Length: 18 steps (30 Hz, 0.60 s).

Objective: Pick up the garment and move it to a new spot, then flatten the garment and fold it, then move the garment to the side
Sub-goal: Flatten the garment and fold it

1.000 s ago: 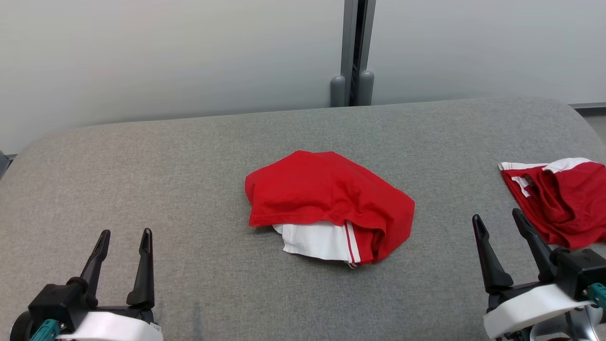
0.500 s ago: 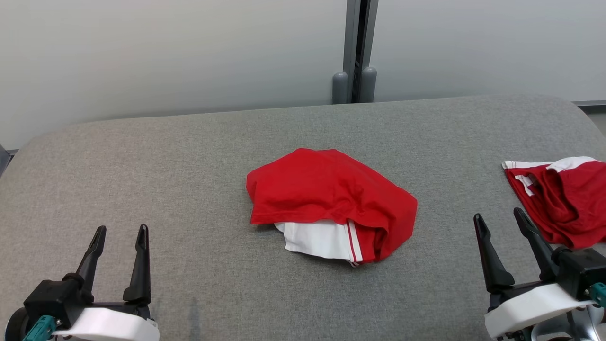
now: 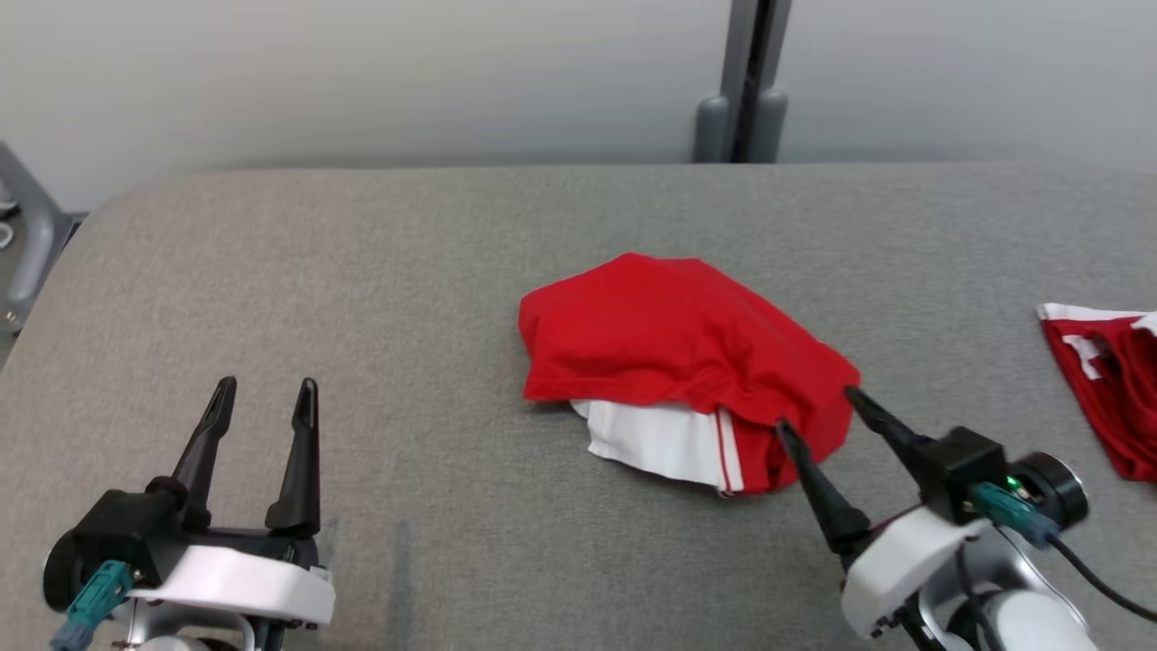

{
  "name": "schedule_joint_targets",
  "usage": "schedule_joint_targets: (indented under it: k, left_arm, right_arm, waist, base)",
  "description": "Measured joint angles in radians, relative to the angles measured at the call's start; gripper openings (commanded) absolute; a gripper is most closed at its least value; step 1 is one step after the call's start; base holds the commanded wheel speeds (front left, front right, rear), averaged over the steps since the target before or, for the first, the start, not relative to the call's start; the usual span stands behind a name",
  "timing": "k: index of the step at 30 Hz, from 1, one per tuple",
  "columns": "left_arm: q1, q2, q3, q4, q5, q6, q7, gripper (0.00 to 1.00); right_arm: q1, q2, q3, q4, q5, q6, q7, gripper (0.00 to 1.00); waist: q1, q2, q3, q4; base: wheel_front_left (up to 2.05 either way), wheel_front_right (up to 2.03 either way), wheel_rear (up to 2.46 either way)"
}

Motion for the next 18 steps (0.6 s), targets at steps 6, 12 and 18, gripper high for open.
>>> schedule_joint_targets:
  k: [6,12,18]
  left_arm:
    - [-0.055,-0.025,-0.025,0.019,0.006,-0.017,-0.026,1.00]
    - [-0.093,-0.049,-0.037,0.066,0.006,-0.036,-0.053,1.00]
    - [-0.127,-0.062,-0.036,0.104,0.007,-0.050,-0.072,1.00]
  right_arm:
    - [-0.131,-0.074,0.145,0.110,0.029,0.000,0.025,1.00]
    - [-0.244,-0.108,0.218,0.229,0.049,0.000,0.024,1.00]
    - [-0.316,-0.104,0.239,0.306,0.069,0.000,-0.013,0.00]
  waist:
    - [0.0000,0.0000,0.068,0.058]
    - [0.0000,0.0000,0.138,0.110]
    - [0.0000,0.0000,0.178,0.138]
  base:
    - [0.00,0.00,0.00]
    - [0.00,0.00,0.00]
    - [0.00,0.00,0.00]
